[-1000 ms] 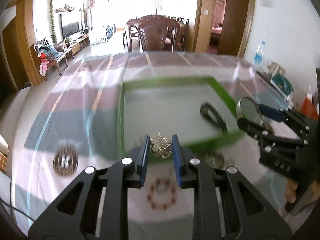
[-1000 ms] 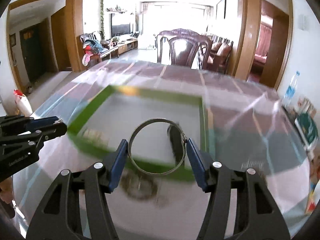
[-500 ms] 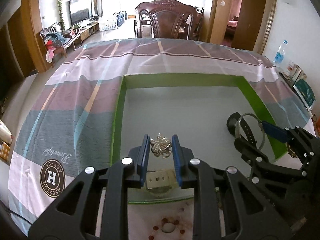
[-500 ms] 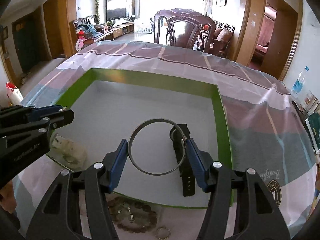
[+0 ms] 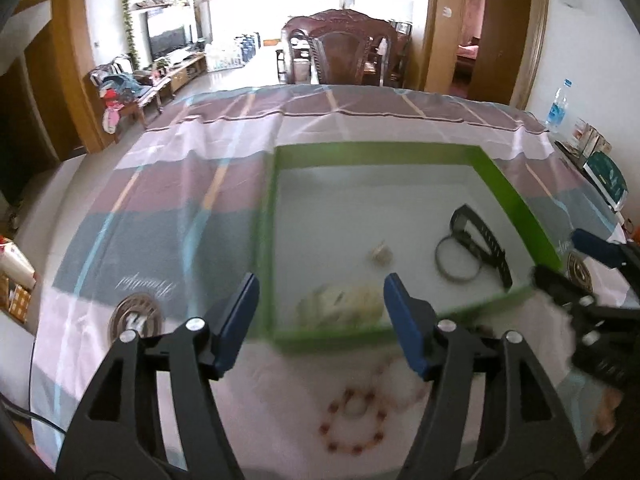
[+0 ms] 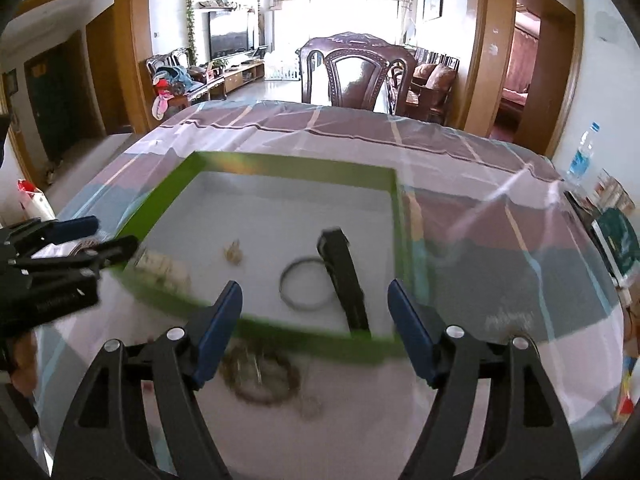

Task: Organize jewelry
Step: 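Carry the brooch and bangle into the green box and open both grippers, then grasp the green crystal charm beside the brown bead bracelet with the right gripper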

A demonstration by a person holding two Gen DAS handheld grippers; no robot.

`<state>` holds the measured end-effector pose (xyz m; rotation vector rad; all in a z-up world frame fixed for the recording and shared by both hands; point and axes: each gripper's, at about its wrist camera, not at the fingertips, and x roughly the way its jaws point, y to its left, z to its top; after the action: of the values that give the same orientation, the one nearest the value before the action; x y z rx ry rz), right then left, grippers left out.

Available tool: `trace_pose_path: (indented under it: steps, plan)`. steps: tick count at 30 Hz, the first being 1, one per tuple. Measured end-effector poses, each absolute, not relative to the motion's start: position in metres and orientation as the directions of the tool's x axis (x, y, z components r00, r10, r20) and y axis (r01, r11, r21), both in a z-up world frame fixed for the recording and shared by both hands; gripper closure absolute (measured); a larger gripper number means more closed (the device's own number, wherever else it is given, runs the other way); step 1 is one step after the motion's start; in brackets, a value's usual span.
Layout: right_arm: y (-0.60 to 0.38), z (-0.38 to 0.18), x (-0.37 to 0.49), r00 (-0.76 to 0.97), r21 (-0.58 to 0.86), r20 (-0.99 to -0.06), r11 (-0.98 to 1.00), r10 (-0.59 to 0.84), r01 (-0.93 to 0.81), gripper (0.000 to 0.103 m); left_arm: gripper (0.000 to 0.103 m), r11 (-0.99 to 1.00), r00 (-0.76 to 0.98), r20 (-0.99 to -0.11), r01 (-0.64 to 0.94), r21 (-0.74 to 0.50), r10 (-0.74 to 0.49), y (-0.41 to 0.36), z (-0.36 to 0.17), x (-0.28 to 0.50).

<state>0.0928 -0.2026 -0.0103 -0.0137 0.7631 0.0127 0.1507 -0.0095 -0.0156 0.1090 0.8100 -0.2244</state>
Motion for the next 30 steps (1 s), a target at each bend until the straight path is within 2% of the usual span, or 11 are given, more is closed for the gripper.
trace_pose_path:
  steps: [1, 4, 7, 10, 14, 19, 21, 25, 26, 30]
  plan:
    - [-0.206, -0.012, 0.083, 0.723, -0.009, -0.691, 1.0, 0.003, -0.012, 0.03, 0.036, 0.973, 0.674, -0.724, 0.229, 0.019, -0.145, -0.003, -0.017, 0.141]
    - [-0.211, -0.028, 0.069, 0.679, 0.005, -0.734, 1.0, 0.015, -0.017, 0.064, 0.036, 0.974, 0.655, -0.745, 0.225, 0.03, -0.128, 0.008, -0.034, 0.122]
    - [-0.21, -0.05, 0.071, 0.619, 0.055, -0.782, 0.997, 0.074, -0.049, 0.066, 0.036, 0.967, 0.612, -0.78, 0.253, 0.036, -0.131, 0.008, -0.051, 0.115]
    - [-0.201, -0.071, 0.085, 0.579, 0.046, -0.813, 0.998, 0.068, -0.053, 0.065, 0.036, 0.966, 0.585, -0.8, 0.258, 0.027, -0.134, 0.007, -0.064, 0.112]
    - [-0.189, -0.09, 0.107, 0.539, 0.014, -0.842, 0.999, 0.036, -0.045, 0.065, 0.035, 0.962, 0.572, -0.808, 0.272, 0.025, -0.141, 0.005, -0.07, 0.106]
    - [-0.179, -0.097, 0.11, 0.515, 0.057, -0.852, 0.994, 0.097, -0.093, 0.066, 0.033, 0.962, 0.561, -0.817, 0.27, 0.028, -0.134, 0.007, -0.078, 0.101]
    - [-0.172, -0.1, 0.104, 0.5, 0.065, -0.858, 0.99, 0.121, -0.128, 0.073, 0.033, 0.963, 0.555, -0.821, 0.268, 0.025, -0.133, 0.006, -0.08, 0.103]
    - [-0.166, -0.098, 0.089, 0.479, 0.067, -0.866, 0.982, 0.146, -0.177, 0.077, 0.031, 0.962, 0.549, -0.824, 0.272, 0.017, -0.14, 0.005, -0.082, 0.102]
    - [-0.165, -0.098, 0.085, 0.476, 0.067, -0.866, 0.98, 0.151, -0.189, 0.081, 0.031, 0.962, 0.547, -0.825, 0.272, 0.016, -0.141, 0.004, -0.083, 0.102]
    - [-0.152, -0.096, 0.054, 0.445, 0.075, -0.874, 0.96, 0.193, -0.269, 0.084, 0.03, 0.96, 0.545, -0.826, 0.28, 0.015, -0.146, 0.004, -0.082, 0.1]
